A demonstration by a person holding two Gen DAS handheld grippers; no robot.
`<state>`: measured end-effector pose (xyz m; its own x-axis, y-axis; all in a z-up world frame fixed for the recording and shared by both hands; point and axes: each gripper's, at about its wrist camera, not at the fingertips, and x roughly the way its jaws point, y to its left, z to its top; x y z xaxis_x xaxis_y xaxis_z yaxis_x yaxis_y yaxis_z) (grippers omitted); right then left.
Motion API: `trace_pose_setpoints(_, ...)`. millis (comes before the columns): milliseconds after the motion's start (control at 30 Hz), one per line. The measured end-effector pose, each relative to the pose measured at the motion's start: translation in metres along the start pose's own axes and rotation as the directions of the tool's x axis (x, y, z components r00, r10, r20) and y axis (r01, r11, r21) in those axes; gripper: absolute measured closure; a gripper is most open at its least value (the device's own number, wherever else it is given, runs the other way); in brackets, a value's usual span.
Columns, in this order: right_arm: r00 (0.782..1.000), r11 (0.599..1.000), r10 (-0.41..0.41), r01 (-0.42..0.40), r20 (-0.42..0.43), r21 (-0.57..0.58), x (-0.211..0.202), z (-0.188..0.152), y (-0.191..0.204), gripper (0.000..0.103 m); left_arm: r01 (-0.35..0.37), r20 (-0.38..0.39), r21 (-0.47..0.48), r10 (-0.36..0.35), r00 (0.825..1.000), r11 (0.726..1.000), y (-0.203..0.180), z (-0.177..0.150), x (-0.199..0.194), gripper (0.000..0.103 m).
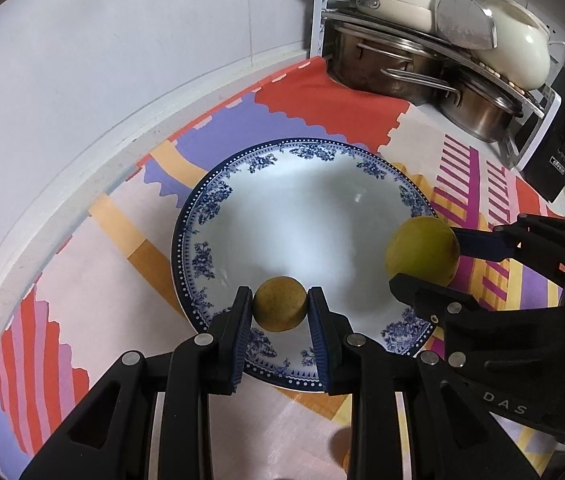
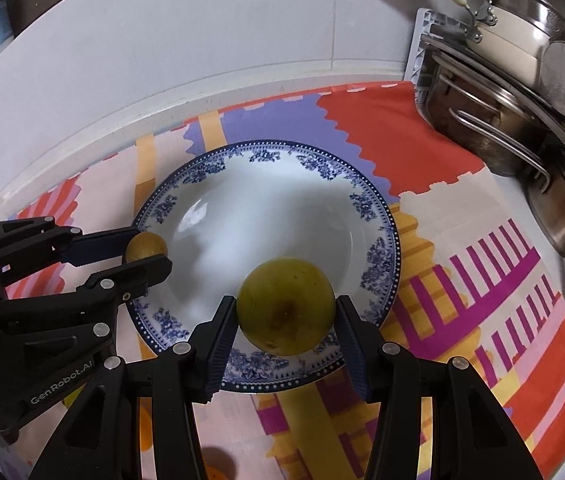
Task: Organize fruits
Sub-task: 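Lower both fruits onto the plate and open both tools, then withdraw both open tools from the plate back toward the loose fruits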
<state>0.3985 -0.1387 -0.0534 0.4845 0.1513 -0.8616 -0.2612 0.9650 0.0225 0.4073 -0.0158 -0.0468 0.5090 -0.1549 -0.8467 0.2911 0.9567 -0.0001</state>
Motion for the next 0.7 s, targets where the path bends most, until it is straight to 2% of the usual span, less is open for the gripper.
trace_pose_setpoints(100,1.0,1.0,0.001,-0.001,-0.011,0.008,0.003,-0.001,-0.001,0.053,-0.008,-0.001,0.004,0.008,1.0,1.0,0.0,-0.001,-0.001,0.071)
trace_pose_setpoints(167,1.0,1.0,-0.01,0.01,-0.003,0.009,0.002,-0.002,-0.001,0.052,-0.027,0.006,0.001,0.027,1.0,1.0,0.001,-0.002,-0.006,0.06)
trace_pose_setpoints(200,1.0,1.0,-0.016,0.016,0.007,0.008,0.0,-0.002,-0.001,0.051,-0.034,0.011,-0.001,0.034,0.999,0.999,0.002,-0.003,-0.009,0.059)
trace_pose_setpoints(267,0.999,0.999,-0.036,0.036,0.017,0.014,-0.005,-0.002,0.0,0.04,-0.052,0.027,-0.017,0.053,0.998,0.998,0.005,-0.007,-0.019,0.051)
trace_pose_setpoints(433,0.993,0.996,-0.086,0.086,0.085,0.01,-0.033,-0.012,0.003,0.038,-0.101,0.083,-0.043,0.105,0.991,0.994,0.006,-0.023,-0.05,0.038)
trace_pose_setpoints(533,0.983,0.993,-0.114,0.116,0.142,-0.004,-0.053,-0.025,0.01,0.034,-0.115,0.13,-0.057,0.121,0.984,0.992,0.001,-0.037,-0.074,0.033)
trace_pose_setpoints(700,0.963,0.99,-0.135,0.138,0.233,0.003,-0.09,-0.049,0.022,0.031,-0.111,0.201,-0.051,0.119,0.972,0.992,-0.008,-0.061,-0.111,0.031)
